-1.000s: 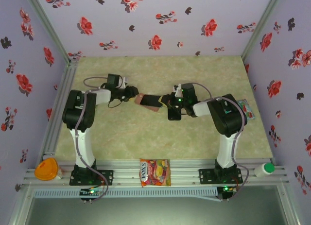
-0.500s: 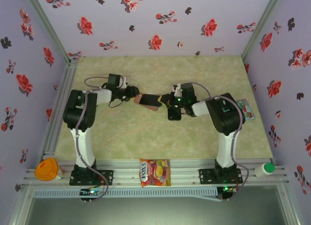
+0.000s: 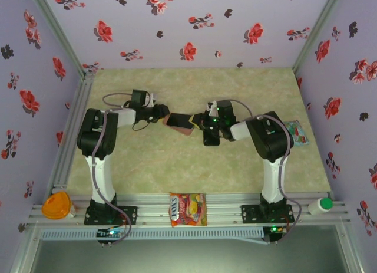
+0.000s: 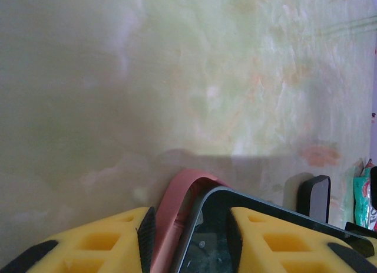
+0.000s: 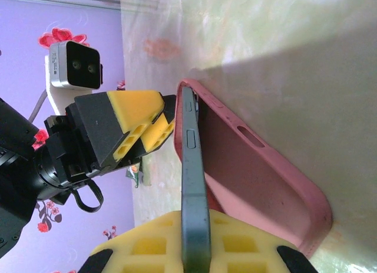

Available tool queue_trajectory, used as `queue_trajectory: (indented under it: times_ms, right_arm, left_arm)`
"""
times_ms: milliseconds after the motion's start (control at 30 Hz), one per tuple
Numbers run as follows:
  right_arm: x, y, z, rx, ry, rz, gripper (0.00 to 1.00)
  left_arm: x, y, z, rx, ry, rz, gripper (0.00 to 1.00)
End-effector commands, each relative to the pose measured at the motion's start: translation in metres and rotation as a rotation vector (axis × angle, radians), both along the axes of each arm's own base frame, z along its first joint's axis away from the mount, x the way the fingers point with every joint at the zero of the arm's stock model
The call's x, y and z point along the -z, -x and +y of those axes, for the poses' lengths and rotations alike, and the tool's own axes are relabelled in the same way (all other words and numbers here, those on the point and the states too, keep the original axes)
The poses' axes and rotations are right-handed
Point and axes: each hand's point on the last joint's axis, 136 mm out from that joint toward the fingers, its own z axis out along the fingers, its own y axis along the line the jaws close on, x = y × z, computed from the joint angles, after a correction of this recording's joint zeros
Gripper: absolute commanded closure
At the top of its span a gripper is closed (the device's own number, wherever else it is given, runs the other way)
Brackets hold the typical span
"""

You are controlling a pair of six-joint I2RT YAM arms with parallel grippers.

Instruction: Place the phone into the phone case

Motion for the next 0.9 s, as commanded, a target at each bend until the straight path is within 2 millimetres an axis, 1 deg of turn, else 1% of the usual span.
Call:
queue_trajectory:
  times_ms: [0, 333, 467, 667, 867]
  right_arm:
    - [0.000, -0.005, 0.007, -0.001, -0.014, -0.008, 1.00]
    - [0.005, -0.006, 0.008, 0.010, -0.017, 0.004, 1.00]
    - [0.007, -0.005, 0.010, 0.008, -0.019, 0.009, 1.00]
    - [0.008, -0.005, 0.010, 0.008, -0.019, 0.012, 1.00]
    - [0.008, -0.004, 0.010, 0.007, -0.024, 0.014, 1.00]
  left_arm:
    - [0.014, 0.018, -0.021, 0.049, 0.027, 0.041, 0.59]
    - [0.013, 0.027, -0.020, 0.037, 0.040, 0.045, 0.59]
    - [0.013, 0.036, -0.020, 0.037, 0.042, 0.054, 0.60]
    - [0.019, 0.050, -0.016, 0.029, 0.045, 0.076, 0.59]
    - [0.017, 0.059, -0.016, 0.029, 0.050, 0.081, 0.59]
